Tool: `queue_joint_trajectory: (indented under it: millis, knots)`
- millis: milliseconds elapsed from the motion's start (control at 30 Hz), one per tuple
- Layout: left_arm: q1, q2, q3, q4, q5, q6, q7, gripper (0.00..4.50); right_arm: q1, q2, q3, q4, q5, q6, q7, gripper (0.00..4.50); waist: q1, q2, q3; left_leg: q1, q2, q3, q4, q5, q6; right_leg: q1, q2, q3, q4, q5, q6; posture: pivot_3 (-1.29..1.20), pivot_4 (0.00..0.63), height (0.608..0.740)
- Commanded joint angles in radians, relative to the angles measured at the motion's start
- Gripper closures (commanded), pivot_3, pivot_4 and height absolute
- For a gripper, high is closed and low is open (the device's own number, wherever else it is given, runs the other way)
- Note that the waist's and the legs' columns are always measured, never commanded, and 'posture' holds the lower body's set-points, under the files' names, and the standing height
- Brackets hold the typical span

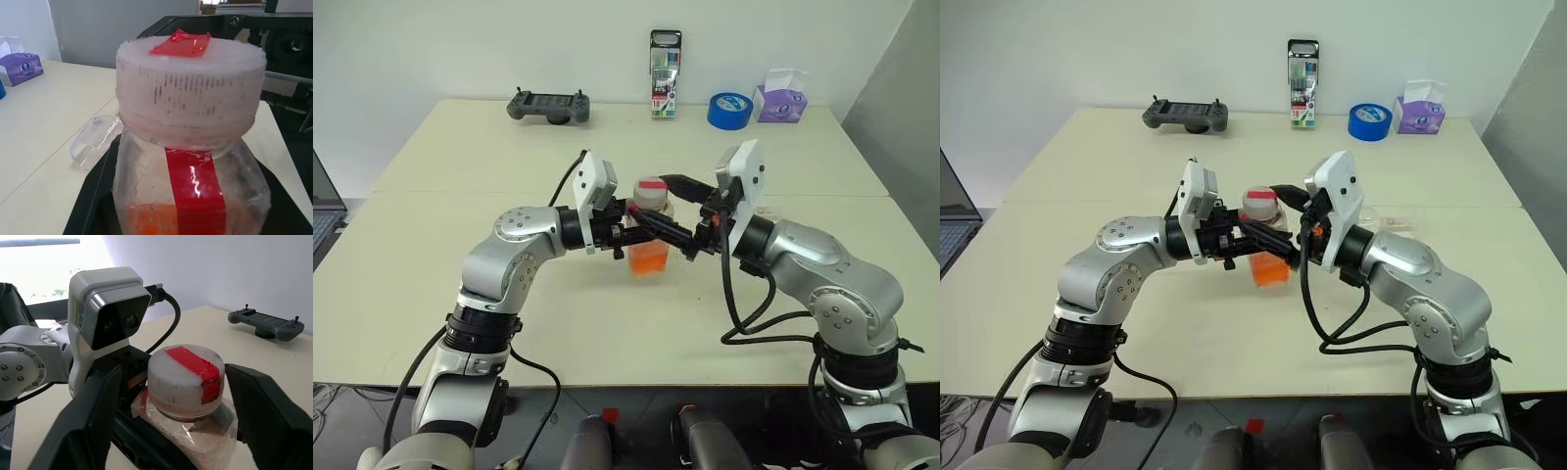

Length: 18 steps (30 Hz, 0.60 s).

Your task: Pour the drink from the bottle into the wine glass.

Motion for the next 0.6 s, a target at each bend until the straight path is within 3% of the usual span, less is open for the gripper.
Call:
queue_joint_trajectory:
  millis: [33, 67, 267, 333, 467, 600]
  knots:
    - [-0.016, 0.006, 0.009, -0.041, -0.004, -0.011, -0.001, 2.53, -0.027, 0.006, -0.009, -0.013, -0.003, -0.029, 0.007, 2.34, 0.000, 0.000, 0.000, 0.000, 0.000, 0.000, 0.000, 0.000, 0.000, 0.000, 0.000, 0.000, 0.000, 0.000, 0.000, 0.00, 0.150, 0.740]
    - [-0.016, 0.006, 0.009, -0.041, -0.003, -0.011, -0.001, 2.53, -0.028, 0.007, -0.009, -0.010, -0.004, -0.033, 0.008, 2.65, 0.000, 0.000, 0.000, 0.000, 0.000, 0.000, 0.000, 0.000, 0.000, 0.000, 0.000, 0.000, 0.000, 0.000, 0.000, 0.00, 0.150, 0.740]
    - [-0.017, 0.007, 0.009, -0.045, -0.006, -0.008, -0.002, 2.53, -0.039, -0.011, -0.009, 0.017, -0.010, -0.054, 0.046, 2.65, 0.000, 0.000, 0.000, 0.000, 0.000, 0.000, 0.000, 0.000, 0.000, 0.000, 0.000, 0.000, 0.000, 0.000, 0.000, 0.00, 0.150, 0.740]
    - [-0.019, 0.006, 0.006, -0.051, -0.016, 0.000, -0.010, 2.53, -0.058, -0.070, -0.002, 0.070, -0.014, -0.098, 0.175, 2.65, 0.000, 0.000, 0.000, 0.000, 0.000, 0.000, 0.000, 0.000, 0.000, 0.000, 0.000, 0.000, 0.000, 0.000, 0.000, 0.00, 0.150, 0.740]
    - [-0.020, 0.013, -0.004, -0.077, -0.048, 0.028, -0.045, 2.53, -0.151, -0.235, 0.043, 0.297, -0.049, -0.246, 0.582, 2.65, 0.000, 0.000, 0.000, 0.000, -0.001, 0.001, 0.001, 0.000, 0.000, 0.001, -0.001, 0.000, -0.001, 0.000, 0.000, 0.00, 0.150, 0.740]
    - [-0.024, 0.010, -0.011, -0.093, -0.058, 0.043, -0.062, 2.53, -0.292, -0.267, 0.119, 0.575, -0.138, -0.384, 0.803, 2.65, -0.006, 0.000, 0.000, 0.002, -0.002, 0.002, 0.000, 0.000, 0.000, 0.001, 0.001, 0.001, -0.001, 0.000, 0.000, 0.00, 0.150, 0.740]
